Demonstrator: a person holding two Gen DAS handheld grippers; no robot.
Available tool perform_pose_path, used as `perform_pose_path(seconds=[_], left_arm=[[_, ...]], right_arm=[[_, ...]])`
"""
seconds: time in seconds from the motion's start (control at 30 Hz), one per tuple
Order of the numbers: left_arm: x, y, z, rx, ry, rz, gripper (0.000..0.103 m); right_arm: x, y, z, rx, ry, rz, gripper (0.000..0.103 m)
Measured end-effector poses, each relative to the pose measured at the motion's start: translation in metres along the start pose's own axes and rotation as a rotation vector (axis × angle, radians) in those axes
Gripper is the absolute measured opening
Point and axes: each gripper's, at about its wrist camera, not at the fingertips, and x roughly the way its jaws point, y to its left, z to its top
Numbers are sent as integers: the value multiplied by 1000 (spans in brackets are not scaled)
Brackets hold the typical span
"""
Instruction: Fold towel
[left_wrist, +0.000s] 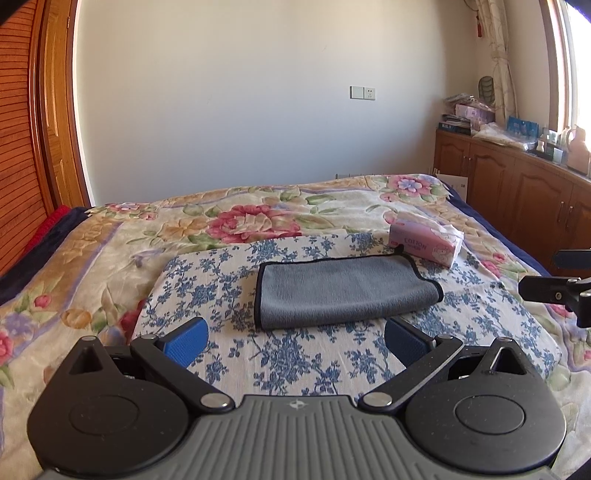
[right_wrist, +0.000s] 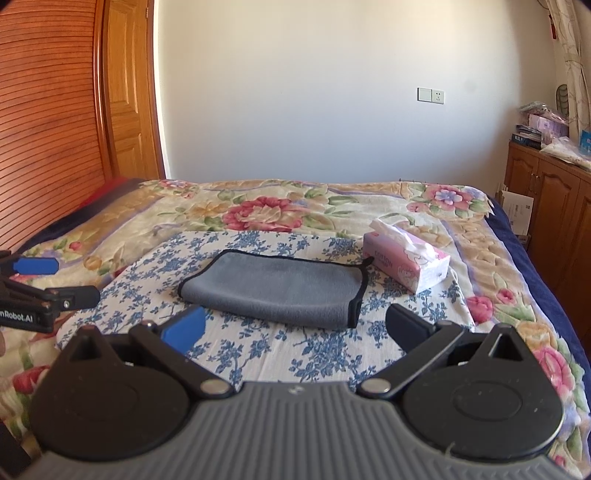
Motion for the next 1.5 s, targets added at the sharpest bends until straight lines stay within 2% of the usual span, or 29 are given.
perform_pose_path(seconds=[0.53, 0.97, 1.5], left_arm=[[-8, -3, -28, 26, 12, 8, 103], [-7, -5, -49, 8, 39, 13, 103], [-21, -1, -62, -28, -4, 35, 103]], right_arm=[[-15, 12, -17, 13, 11, 10, 103], [-22, 13, -34, 47, 25, 6, 103], [-37, 15, -41, 42, -14, -12, 103]])
